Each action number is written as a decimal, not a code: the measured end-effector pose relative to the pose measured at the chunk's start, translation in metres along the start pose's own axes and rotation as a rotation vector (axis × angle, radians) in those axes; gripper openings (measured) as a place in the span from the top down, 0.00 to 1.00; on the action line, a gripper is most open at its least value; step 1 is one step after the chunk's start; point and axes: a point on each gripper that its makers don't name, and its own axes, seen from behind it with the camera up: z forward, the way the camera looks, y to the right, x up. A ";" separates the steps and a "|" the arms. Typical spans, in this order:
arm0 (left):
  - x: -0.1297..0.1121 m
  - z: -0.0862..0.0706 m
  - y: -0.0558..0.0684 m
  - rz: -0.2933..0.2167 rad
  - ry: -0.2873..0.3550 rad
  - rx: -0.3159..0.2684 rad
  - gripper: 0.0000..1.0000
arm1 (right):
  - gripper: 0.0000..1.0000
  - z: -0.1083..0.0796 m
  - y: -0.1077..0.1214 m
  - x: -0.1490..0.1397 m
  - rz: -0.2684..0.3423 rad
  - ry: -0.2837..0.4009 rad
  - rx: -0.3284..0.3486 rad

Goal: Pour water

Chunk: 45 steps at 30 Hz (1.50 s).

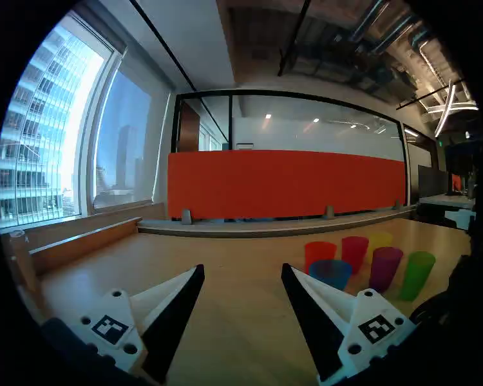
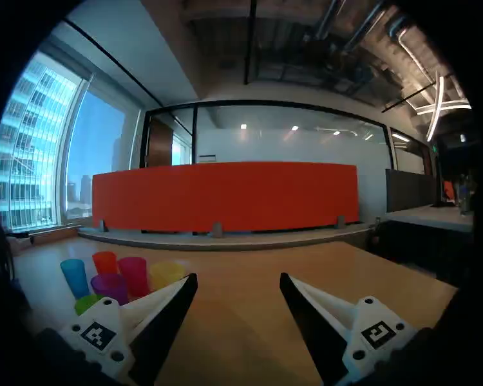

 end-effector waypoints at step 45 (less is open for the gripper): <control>0.000 0.001 0.000 0.000 0.000 0.000 0.12 | 0.01 -0.002 0.003 -0.008 -0.026 -0.010 -0.003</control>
